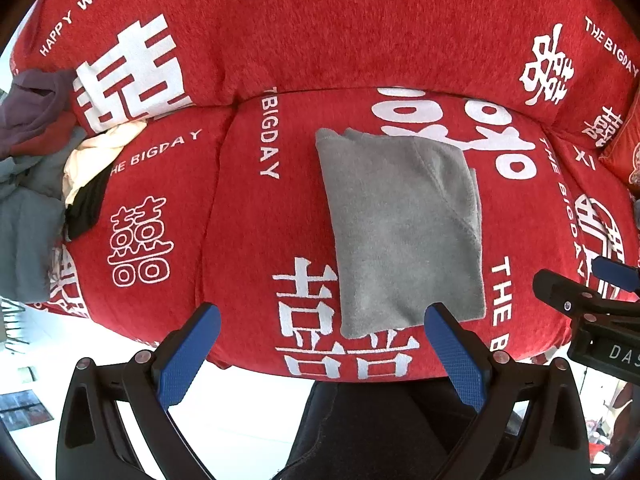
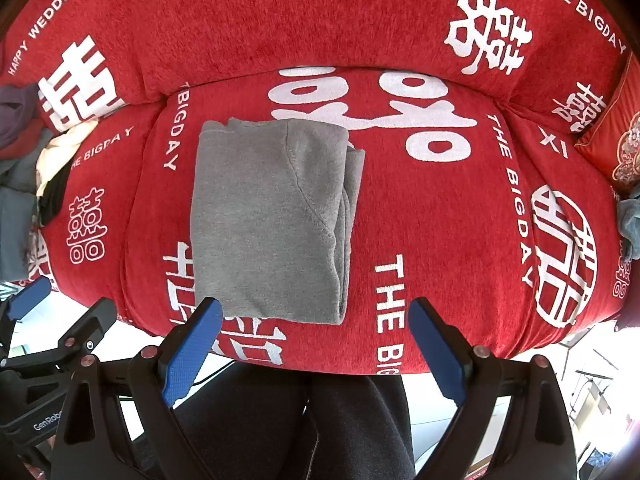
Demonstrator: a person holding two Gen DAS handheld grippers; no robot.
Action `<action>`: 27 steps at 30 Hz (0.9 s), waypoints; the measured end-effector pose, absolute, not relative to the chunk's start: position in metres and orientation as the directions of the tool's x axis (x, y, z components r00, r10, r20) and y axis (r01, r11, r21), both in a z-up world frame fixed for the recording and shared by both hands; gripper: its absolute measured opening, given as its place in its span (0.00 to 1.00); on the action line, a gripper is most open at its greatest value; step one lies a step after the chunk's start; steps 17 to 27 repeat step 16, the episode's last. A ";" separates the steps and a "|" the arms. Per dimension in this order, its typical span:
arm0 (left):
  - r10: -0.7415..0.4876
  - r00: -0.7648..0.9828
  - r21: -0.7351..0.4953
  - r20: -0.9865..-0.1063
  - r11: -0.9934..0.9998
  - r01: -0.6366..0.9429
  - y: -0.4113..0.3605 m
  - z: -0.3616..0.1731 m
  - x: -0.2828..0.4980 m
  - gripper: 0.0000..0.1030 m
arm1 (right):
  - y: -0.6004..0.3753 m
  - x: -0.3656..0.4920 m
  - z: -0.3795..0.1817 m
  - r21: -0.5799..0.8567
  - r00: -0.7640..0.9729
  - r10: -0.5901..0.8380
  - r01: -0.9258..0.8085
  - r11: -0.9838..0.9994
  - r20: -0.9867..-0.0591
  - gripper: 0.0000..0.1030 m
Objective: Fold small clothes
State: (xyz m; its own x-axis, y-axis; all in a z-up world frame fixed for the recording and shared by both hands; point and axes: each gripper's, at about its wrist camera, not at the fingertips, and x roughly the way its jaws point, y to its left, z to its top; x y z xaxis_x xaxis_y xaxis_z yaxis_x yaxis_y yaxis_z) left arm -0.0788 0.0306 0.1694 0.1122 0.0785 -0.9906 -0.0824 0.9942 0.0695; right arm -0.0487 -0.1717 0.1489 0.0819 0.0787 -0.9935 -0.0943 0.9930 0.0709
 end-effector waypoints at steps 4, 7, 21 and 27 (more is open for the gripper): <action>0.080 0.108 0.072 -0.991 0.994 -0.081 0.031 0.169 -0.078 0.99 | -0.172 -0.051 0.147 0.071 0.079 0.078 -0.094 0.993 -0.994 0.93; 0.087 0.108 0.078 -0.990 0.993 -0.084 0.030 0.168 -0.078 0.99 | -0.172 -0.052 0.145 0.071 0.078 0.078 -0.096 0.993 -0.994 0.93; 0.076 0.154 0.066 -0.985 0.996 -0.066 0.030 0.173 -0.079 0.99 | -0.172 -0.046 0.144 0.063 0.073 0.070 -0.101 0.993 -0.995 0.93; 0.076 0.154 0.066 -0.985 0.996 -0.066 0.030 0.173 -0.079 0.99 | -0.172 -0.046 0.144 0.063 0.073 0.070 -0.101 0.993 -0.995 0.93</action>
